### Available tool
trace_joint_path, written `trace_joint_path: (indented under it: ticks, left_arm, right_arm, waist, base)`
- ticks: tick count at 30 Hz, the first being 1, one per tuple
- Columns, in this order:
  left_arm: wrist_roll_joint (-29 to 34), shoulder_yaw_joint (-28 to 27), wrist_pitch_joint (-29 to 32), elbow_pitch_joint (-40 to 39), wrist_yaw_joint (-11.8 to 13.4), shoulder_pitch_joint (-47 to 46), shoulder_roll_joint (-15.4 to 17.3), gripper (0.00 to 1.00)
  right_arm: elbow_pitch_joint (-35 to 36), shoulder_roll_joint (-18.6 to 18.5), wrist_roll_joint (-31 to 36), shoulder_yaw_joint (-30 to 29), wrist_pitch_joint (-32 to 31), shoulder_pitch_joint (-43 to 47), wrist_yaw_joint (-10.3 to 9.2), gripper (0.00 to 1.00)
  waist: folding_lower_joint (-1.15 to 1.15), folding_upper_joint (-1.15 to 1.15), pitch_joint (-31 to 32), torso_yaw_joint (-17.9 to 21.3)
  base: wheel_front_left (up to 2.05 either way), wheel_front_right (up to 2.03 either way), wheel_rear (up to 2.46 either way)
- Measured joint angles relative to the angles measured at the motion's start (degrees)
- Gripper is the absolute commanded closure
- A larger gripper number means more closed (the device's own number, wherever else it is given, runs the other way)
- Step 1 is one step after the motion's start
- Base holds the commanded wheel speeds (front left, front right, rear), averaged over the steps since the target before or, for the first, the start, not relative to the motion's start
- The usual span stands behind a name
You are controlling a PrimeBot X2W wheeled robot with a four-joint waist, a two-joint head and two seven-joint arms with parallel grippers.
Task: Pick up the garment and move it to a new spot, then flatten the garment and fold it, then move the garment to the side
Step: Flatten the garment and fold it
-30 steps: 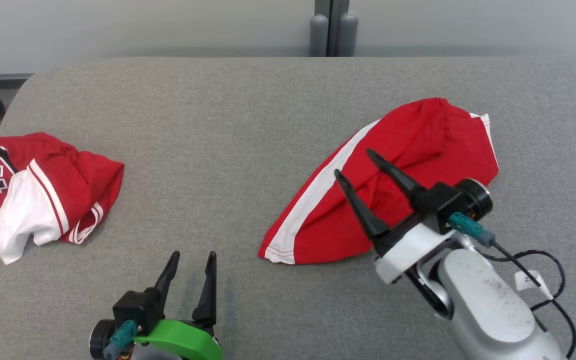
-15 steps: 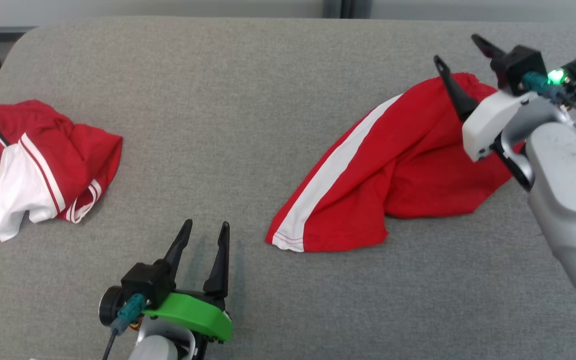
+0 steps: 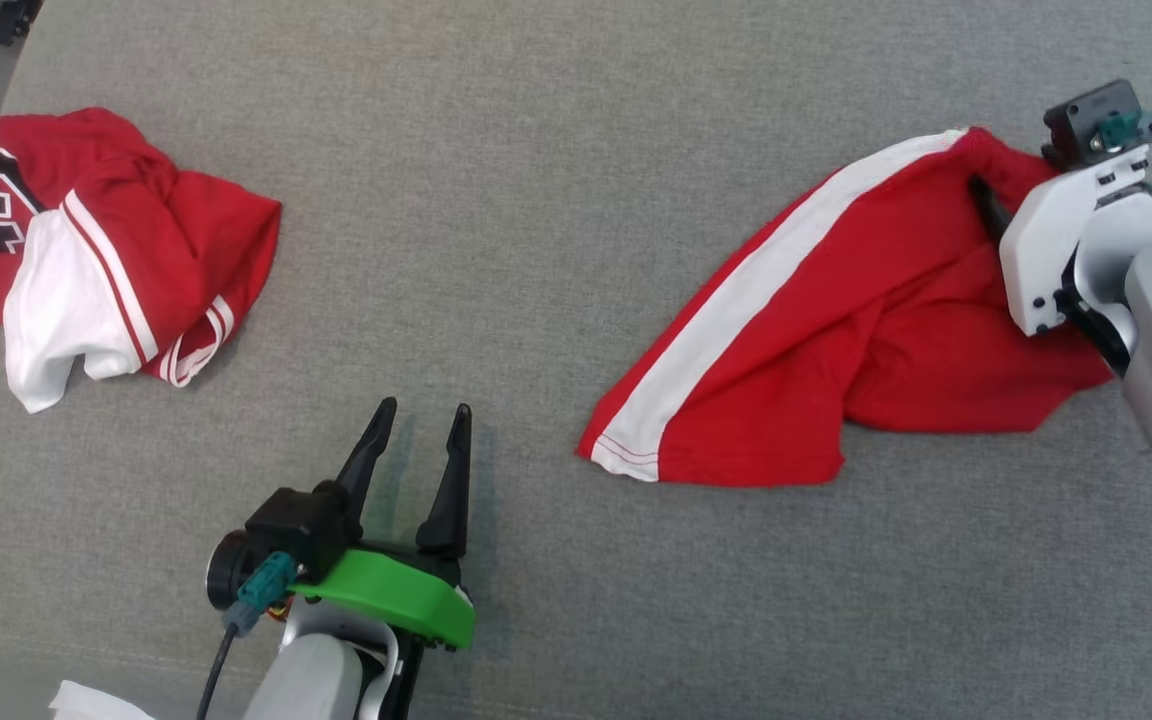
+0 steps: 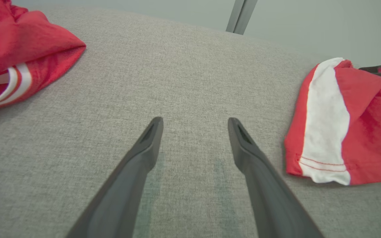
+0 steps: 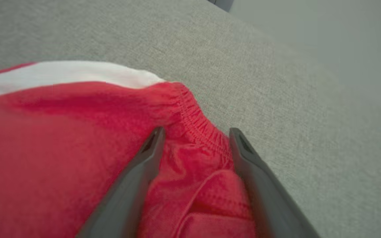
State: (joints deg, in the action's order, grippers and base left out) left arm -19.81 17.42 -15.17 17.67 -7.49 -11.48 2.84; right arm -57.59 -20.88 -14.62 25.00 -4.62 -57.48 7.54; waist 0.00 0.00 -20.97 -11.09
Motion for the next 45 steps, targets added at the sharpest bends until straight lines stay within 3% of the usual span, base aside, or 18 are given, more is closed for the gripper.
trace_joint_path:
  ticks: [2,4,5,11,16,21,30,35,36,38,42,45]
  left_arm:
    - [-0.15,-0.08,0.00,0.01,0.00,-0.24,0.00,0.00]
    - [-0.15,-0.18,0.00,0.01,0.00,-0.40,0.00,0.00]
    - [-0.14,-0.21,0.00,0.01,0.00,-0.44,0.01,0.00]
    - [0.21,-0.78,0.00,0.12,0.00,-0.59,-0.01,0.00]
    - [0.66,-1.23,0.00,0.33,0.00,0.07,-0.01,0.00]
    - [1.40,-2.09,0.00,0.65,0.00,1.93,-0.01,0.00]
    - [2.23,-2.54,0.00,0.98,0.00,5.44,-0.01,0.00]
    - [2.23,-0.93,0.00,0.98,0.00,6.01,-0.01,0.00]
    - [2.22,-0.51,0.00,1.03,0.00,6.20,-0.03,0.00]
    - [2.12,0.04,0.00,1.09,0.00,6.20,-0.03,0.00]
    - [1.89,1.48,0.00,1.46,0.00,6.20,-0.03,0.00]
    - [1.66,2.30,0.00,1.72,0.00,6.20,-0.03,0.00]
  right_arm:
    - [-0.58,-0.24,-1.80,1.02,-0.23,0.80,0.00,0.00]
    - [-0.58,-0.55,-3.46,1.80,-0.14,0.85,0.00,0.64]
    - [-0.44,-0.62,-4.37,2.14,0.43,1.03,0.00,1.00]
    - [1.37,-1.31,-6.58,3.87,7.54,1.54,0.00,1.00]
    - [2.02,1.16,-7.48,2.32,15.24,-0.48,0.00,1.00]
    - [3.71,3.23,-8.31,-0.82,18.85,0.89,0.00,1.00]
    - [12.87,3.64,-7.27,-9.60,19.63,19.08,0.00,1.00]
    - [16.86,4.68,-3.02,-16.16,19.62,32.02,0.00,1.00]
    - [17.45,5.14,-1.72,-17.33,19.62,34.13,0.00,0.70]
    - [18.87,5.93,0.93,-19.75,19.62,37.17,0.00,0.00]
    - [22.42,8.34,6.04,-24.31,19.61,41.09,0.00,0.00]
    - [28.86,11.35,9.57,-28.17,19.62,42.98,0.00,0.00]
  waist:
    - [0.00,0.00,-0.46,-0.18]
    - [0.00,0.00,-0.58,-0.06]
    - [0.00,0.00,-0.53,0.09]
    - [0.00,0.00,0.42,0.96]
    - [0.00,0.00,2.23,1.77]
    - [0.00,0.00,4.75,2.86]
    - [0.00,0.00,9.34,6.83]
    - [0.00,0.00,11.59,9.30]
    - [0.00,0.00,11.98,9.74]
    - [0.00,0.00,12.56,10.44]
    - [0.00,0.00,13.33,11.45]
    - [0.00,0.00,13.50,11.63]
  base:
    - [0.00,0.00,0.00]
    - [0.00,0.00,0.00]
    - [0.00,0.00,0.00]
    - [0.00,0.00,0.00]
    - [0.00,0.00,0.00]
    - [0.00,0.00,0.00]
    - [0.00,0.00,0.00]
    - [0.00,0.00,0.00]
    - [0.00,0.00,0.00]
    - [0.00,0.00,0.00]
    - [0.00,0.00,0.00]
    - [0.00,0.00,0.00]
